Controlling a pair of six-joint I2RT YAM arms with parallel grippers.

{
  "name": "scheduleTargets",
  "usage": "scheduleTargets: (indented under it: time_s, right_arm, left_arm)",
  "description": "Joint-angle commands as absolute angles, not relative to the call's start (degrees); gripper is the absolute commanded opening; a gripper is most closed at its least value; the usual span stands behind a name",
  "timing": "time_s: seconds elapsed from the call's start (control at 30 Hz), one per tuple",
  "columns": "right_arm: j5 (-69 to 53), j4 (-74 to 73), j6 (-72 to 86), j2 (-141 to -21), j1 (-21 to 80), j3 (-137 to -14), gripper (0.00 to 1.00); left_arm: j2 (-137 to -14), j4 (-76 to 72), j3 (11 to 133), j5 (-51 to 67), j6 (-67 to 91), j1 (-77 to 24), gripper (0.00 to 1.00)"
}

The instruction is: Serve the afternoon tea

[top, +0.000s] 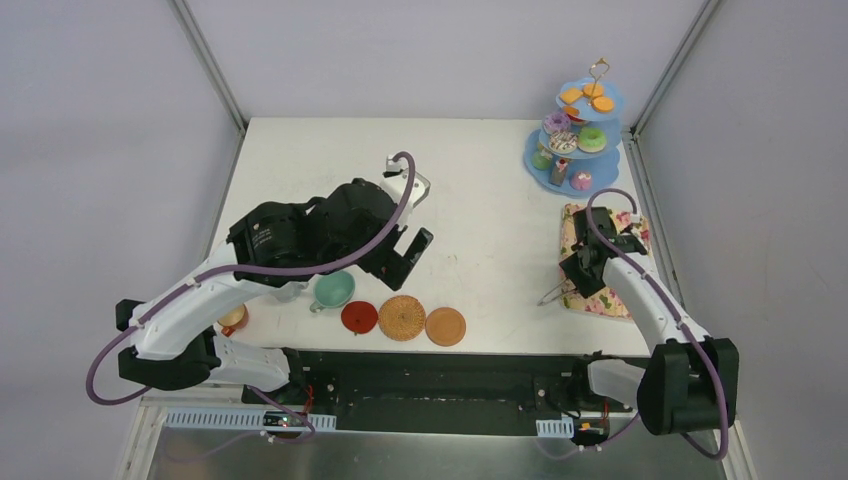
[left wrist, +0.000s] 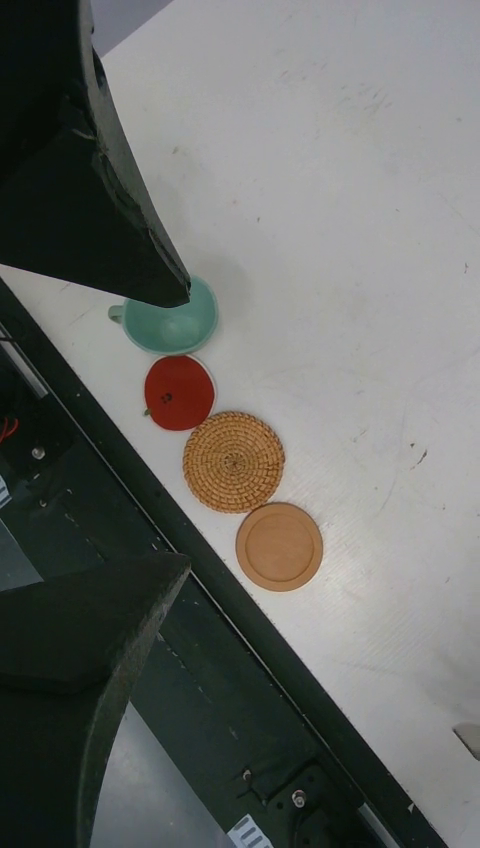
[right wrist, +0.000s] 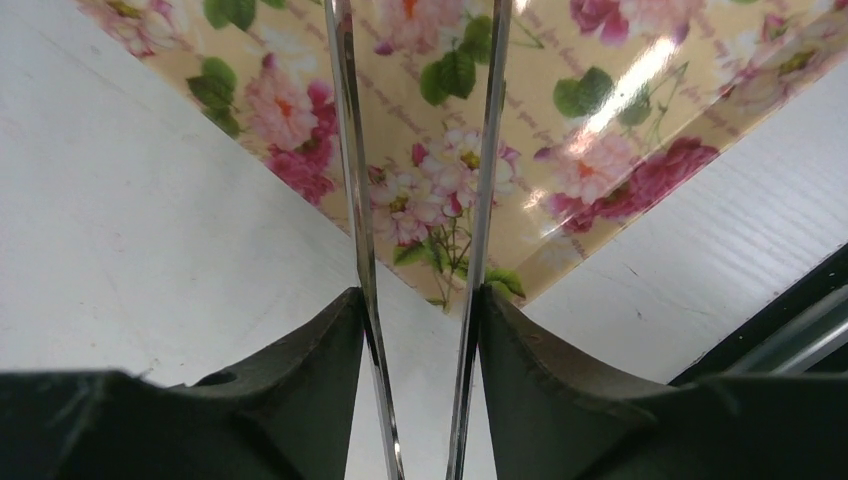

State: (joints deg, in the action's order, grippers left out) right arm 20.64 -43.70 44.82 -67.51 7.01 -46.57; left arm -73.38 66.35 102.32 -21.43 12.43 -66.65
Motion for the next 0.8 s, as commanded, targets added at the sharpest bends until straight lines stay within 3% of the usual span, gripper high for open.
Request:
scheduleTargets:
  time_s: [0.0,0.43,0.77]
  right_arm:
    - [18.1,-38.6,50.9,-67.3,8.0,-42.1,0.48]
    - [16.9,-39.5,48.7,-69.4,8.0,-41.4,0.7]
    - [17.9,-55.5,44.1,-70.6,12.6,-62.0,0.93]
  left_arm:
    - [-71.8,67.0,105.1,-23.9,14.6,-66.5,1.0]
    - [-68.0,72.5,108.3,-26.0,19.8,-66.5,1.0]
    - [-61.3,69.4,101.8,-18.3,19.4,-66.5,1.0]
